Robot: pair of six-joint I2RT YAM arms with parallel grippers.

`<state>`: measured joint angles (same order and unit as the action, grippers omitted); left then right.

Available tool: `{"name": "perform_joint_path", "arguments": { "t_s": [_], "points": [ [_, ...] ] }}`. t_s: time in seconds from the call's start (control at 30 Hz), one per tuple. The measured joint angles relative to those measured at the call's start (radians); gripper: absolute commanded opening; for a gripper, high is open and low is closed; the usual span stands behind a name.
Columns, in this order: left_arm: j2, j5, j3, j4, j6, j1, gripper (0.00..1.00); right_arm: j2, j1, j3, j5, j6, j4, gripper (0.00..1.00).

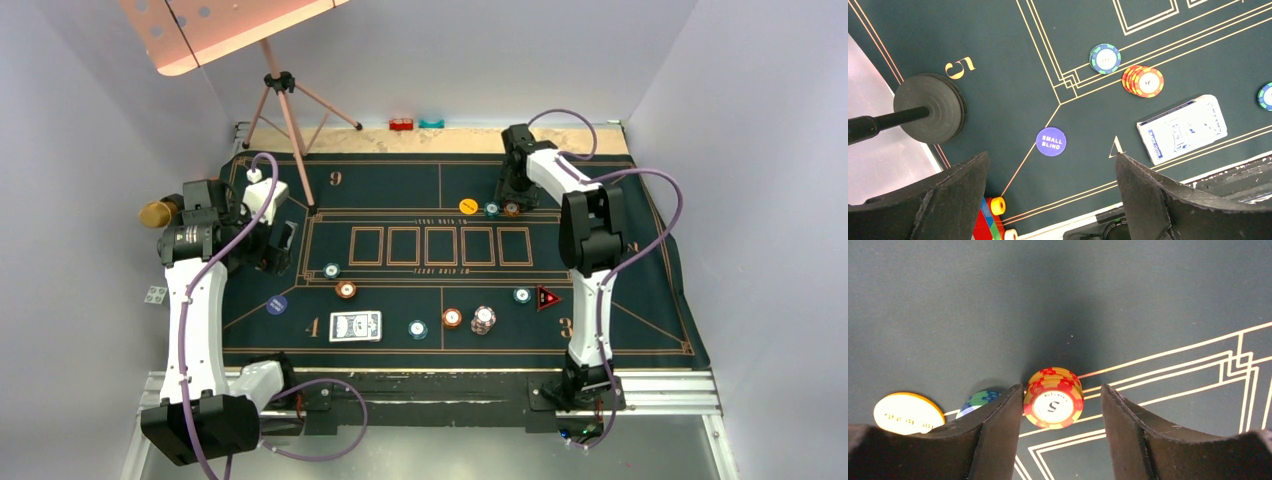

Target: Distribute texas hold em gaming equipment

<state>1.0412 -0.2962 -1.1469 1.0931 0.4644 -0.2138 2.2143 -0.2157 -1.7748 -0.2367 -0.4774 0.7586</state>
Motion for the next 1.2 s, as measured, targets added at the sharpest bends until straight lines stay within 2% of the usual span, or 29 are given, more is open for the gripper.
{"name": "perform_joint_path", "arguments": {
  "t_s": [0.13, 0.33, 0.4, 0.53, 0.67, 0.8, 1.0, 1.2],
  "points": [
    [-0.002, -0.001, 0.0, 0.0, 0.0, 0.0, 1.0, -0.069, 0.0, 0.018, -0.023, -0.014, 0.011, 0.68],
    [-0.002, -0.003, 0.0, 0.0, 0.0, 0.0, 1.0, -0.37, -0.043, 0.105, -0.054, -0.026, 0.009, 0.76],
    [-0.002, -0.006, 0.0, 0.0, 0.0, 0.0, 1.0, -0.467, -0.105, 0.144, -0.068, -0.02, -0.002, 0.8],
    [-0.002, -0.01, 0.0, 0.0, -0.001, 0.0, 1.0, -0.594, -0.326, 0.267, -0.06, -0.009, -0.024, 0.84],
    [-0.002, -0.013, 0.0, 0.0, -0.002, 0.0, 1.0, -0.613, -0.542, 0.439, -0.006, -0.008, -0.038, 0.89],
    [-0.002, -0.016, 0.0, 0.0, -0.008, 0.0, 1.0, -0.61, -0.659, 0.57, 0.049, -0.005, -0.031, 0.89],
    [-0.002, -0.031, 0.0, 0.001, -0.009, 0.0, 1.0, -0.583, -0.742, 0.639, 0.09, -0.003, -0.06, 0.89],
    [-0.002, -0.034, 0.0, 0.003, -0.009, 0.0, 1.0, -0.547, -0.756, 0.689, 0.11, -0.001, -0.089, 0.86]
  ]
}}
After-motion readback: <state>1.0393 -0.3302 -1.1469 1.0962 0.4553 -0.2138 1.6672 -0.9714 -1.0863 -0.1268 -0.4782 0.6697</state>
